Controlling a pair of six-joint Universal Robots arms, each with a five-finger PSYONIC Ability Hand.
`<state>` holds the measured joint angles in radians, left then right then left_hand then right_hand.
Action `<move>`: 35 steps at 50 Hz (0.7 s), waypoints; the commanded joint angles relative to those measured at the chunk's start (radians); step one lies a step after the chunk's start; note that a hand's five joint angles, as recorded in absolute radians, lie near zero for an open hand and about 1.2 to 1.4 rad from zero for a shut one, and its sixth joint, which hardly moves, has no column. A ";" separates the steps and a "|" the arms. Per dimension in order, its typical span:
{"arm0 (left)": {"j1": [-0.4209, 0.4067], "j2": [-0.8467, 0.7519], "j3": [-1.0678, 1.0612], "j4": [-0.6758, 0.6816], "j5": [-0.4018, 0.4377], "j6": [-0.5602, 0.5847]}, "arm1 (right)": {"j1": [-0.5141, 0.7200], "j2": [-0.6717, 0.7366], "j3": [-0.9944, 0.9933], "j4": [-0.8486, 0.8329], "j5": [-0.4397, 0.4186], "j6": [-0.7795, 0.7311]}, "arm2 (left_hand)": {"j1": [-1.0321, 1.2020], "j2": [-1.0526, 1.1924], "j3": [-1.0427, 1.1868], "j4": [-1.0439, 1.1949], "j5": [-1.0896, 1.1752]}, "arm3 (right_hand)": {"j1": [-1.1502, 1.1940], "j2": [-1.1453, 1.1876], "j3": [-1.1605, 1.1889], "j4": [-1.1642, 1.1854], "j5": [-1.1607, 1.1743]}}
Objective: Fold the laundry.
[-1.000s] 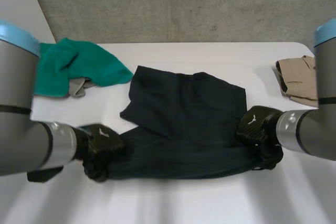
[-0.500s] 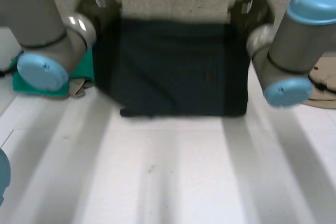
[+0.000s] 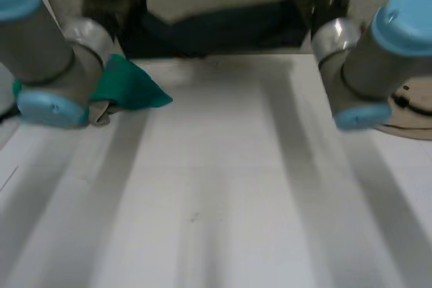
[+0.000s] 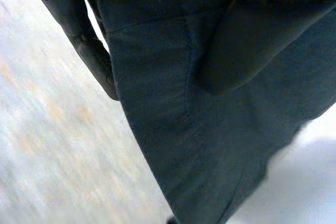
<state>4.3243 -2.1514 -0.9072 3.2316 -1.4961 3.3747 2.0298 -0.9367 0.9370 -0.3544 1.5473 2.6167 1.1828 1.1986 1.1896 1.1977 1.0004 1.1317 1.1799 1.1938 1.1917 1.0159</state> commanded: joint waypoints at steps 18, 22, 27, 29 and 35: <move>-0.127 0.225 -0.588 -0.553 -0.115 0.371 | -0.069 -0.261 0.534 0.651 -0.059 -0.193 | 0.213 0.198 0.207 0.199 0.221 | 0.265 0.216 0.202 0.205 0.206; -0.170 0.260 -0.654 -0.717 -0.115 0.428 | -0.091 -0.341 0.627 0.876 -0.102 -0.384 | 0.213 0.198 0.207 0.199 0.221 | 0.265 0.216 0.202 0.205 0.206; -0.196 0.266 -0.650 -0.813 -0.085 0.457 | -0.121 -0.393 0.700 0.916 -0.165 -0.608 | 0.213 0.198 0.207 0.199 0.221 | 0.265 0.216 0.202 0.205 0.206; -0.193 0.260 -0.609 -0.802 -0.081 0.460 | -0.121 -0.392 0.688 0.878 -0.176 -0.586 | 0.213 0.198 0.207 0.199 0.221 | 0.265 0.216 0.202 0.205 0.206; -0.146 0.132 -0.319 -0.681 -0.090 0.448 | -0.103 -0.297 0.527 0.695 -0.145 -0.367 | 0.213 0.198 0.207 0.199 0.221 | 0.265 0.216 0.202 0.205 0.206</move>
<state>4.1352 -1.9081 -1.4766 2.4375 -1.5815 3.8369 1.9080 -1.3179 1.5981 0.5097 1.3786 2.0762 1.1828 1.1987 1.1898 1.1979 1.0005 1.1317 1.1889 1.1938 1.1917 1.0159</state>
